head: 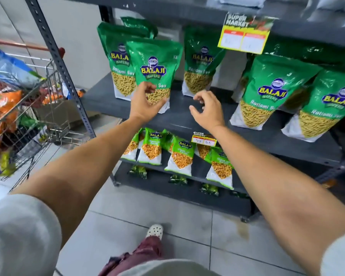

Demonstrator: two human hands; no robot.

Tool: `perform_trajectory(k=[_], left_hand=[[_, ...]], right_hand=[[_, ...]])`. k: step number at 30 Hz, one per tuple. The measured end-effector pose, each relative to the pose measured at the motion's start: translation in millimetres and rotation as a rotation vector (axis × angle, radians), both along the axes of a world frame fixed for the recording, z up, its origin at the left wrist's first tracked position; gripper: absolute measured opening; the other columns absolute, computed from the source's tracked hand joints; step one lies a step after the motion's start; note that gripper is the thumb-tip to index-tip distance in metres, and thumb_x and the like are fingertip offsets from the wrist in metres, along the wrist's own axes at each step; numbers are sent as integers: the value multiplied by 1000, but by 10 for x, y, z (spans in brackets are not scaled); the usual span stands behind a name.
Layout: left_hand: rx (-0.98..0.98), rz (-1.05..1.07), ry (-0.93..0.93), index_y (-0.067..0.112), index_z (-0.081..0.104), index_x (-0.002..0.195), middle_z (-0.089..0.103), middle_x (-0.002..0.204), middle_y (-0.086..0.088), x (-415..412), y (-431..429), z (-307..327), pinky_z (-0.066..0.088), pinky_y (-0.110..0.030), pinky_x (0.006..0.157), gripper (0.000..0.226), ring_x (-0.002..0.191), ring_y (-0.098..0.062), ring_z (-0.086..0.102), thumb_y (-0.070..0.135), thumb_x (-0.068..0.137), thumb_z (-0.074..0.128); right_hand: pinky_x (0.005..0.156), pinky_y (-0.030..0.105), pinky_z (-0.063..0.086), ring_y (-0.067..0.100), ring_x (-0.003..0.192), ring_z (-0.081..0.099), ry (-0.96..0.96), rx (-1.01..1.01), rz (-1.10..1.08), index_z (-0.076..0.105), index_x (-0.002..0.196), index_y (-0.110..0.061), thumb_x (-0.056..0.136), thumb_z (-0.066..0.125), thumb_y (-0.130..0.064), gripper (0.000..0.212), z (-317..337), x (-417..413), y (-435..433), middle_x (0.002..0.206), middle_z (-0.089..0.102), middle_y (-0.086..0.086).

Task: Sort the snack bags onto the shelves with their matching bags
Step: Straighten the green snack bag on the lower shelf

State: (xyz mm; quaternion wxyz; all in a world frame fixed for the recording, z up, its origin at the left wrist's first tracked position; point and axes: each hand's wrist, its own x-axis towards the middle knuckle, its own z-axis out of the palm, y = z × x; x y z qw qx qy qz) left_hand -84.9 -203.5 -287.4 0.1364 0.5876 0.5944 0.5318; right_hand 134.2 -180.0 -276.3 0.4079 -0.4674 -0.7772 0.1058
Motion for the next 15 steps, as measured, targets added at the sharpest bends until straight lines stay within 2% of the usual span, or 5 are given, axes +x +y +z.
perform_trajectory(k=[5, 9, 11, 15], left_hand=[[-170, 116, -65, 0, 47, 127, 55, 126, -17, -436, 303, -279, 38, -24, 97, 78, 119, -28, 52, 36, 69, 85], [-279, 145, -98, 3, 29, 144, 39, 148, -17, -646, 651, -421, 30, -34, 115, 102, 139, -29, 37, 38, 67, 86], [-329, 131, -108, 5, 26, 146, 37, 150, -14, -719, 815, -553, 30, -37, 116, 108, 139, -28, 36, 41, 64, 87], [-350, 83, -136, 13, 29, 143, 46, 143, -8, -754, 1056, -697, 39, -40, 111, 108, 129, -23, 47, 40, 58, 90]], right_hand=[[84, 43, 50, 24, 98, 55, 27, -188, -19, 53, 105, -11, 72, 75, -27, 43, -388, -405, 383, 109, 59, 8], [95, 44, 46, 29, 116, 52, 76, -341, -31, 44, 124, -7, 69, 81, -27, 70, -576, -767, 741, 128, 52, 14], [100, 41, 43, 29, 123, 49, 106, -430, -35, 37, 132, -9, 67, 84, -27, 83, -680, -927, 921, 137, 47, 14], [105, 34, 36, 28, 133, 42, 193, -516, -39, 29, 141, -8, 63, 88, -22, 98, -812, -1131, 1223, 146, 42, 13]])
